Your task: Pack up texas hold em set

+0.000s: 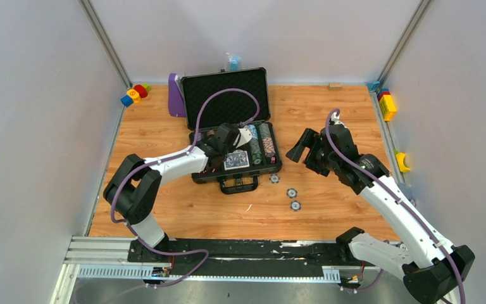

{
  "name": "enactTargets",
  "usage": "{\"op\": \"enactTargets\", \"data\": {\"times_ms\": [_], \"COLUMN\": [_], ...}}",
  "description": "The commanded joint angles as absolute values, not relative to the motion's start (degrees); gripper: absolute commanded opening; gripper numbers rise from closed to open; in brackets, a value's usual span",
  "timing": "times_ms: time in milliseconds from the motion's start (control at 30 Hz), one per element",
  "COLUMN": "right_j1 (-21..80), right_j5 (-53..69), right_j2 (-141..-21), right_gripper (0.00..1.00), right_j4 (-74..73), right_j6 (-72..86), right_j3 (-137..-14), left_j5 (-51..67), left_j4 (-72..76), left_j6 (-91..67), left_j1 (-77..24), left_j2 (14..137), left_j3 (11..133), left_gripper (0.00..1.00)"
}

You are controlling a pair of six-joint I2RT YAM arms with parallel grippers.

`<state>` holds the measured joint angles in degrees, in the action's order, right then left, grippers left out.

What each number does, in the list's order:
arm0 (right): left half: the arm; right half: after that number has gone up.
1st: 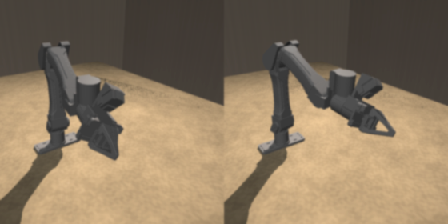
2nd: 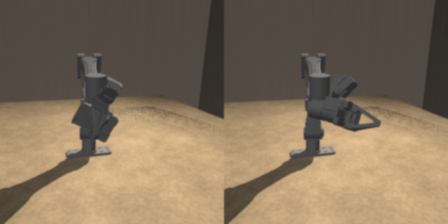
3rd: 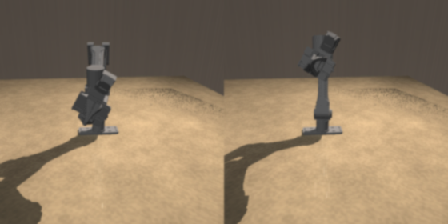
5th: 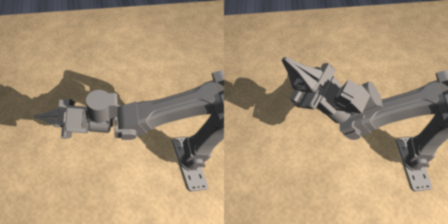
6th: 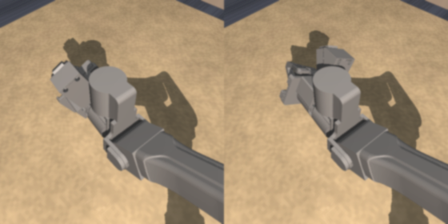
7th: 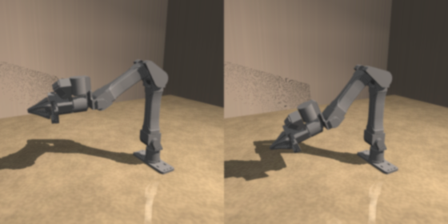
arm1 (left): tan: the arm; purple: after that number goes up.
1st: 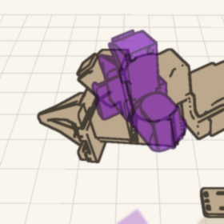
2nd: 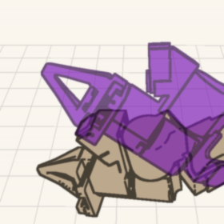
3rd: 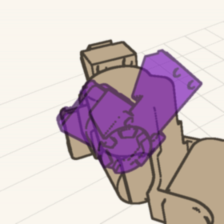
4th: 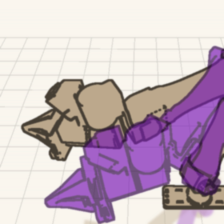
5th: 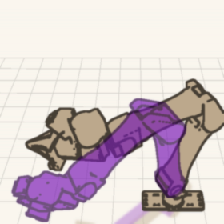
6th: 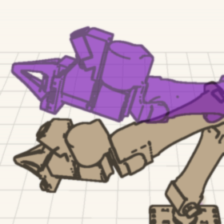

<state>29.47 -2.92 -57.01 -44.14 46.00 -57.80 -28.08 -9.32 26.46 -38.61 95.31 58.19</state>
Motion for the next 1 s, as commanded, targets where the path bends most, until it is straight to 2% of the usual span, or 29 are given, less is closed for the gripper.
{"op": "enactTargets", "data": {"times_ms": [0, 433, 733, 900, 967], "right_j1": [29.4, 29.4, 29.4, 29.4, 29.8], "right_j5": [-2.5, -1.5, -2.2, -1.0, 5.2], "right_j2": [-57.1, -59.2, -65.6, -66.4, -66.3], "right_gripper": [0.79, 0.83, 0.91, 0.9, 0.89], "right_j4": [-44.4, -44.7, -46.7, -41.7, -36.5], "right_j6": [46.5, 46.2, 42.2, 36.8, 32.1], "right_j3": [-59.7, -59.5, -58.1, -54.6, -51.4], "left_j5": [-28.0, -24.3, -24.0, -22.6, -21.9], "left_j4": [-7.0, -7.8, -10.0, -9.9, -9.9], "left_j6": [25.0, 23.5, 23.0, 20.2, 17.2], "left_j1": [-37.3, -37.3, -38.2, -38.6, -38.7], "left_j2": [96.4, 91.2, 92.3, 88.5, 85.6], "left_j3": [60.7, 58.7, 59.4, 59.0, 58.8], "left_gripper": [0.36, 0.56, 0.63, 0.66, 0.68]}}
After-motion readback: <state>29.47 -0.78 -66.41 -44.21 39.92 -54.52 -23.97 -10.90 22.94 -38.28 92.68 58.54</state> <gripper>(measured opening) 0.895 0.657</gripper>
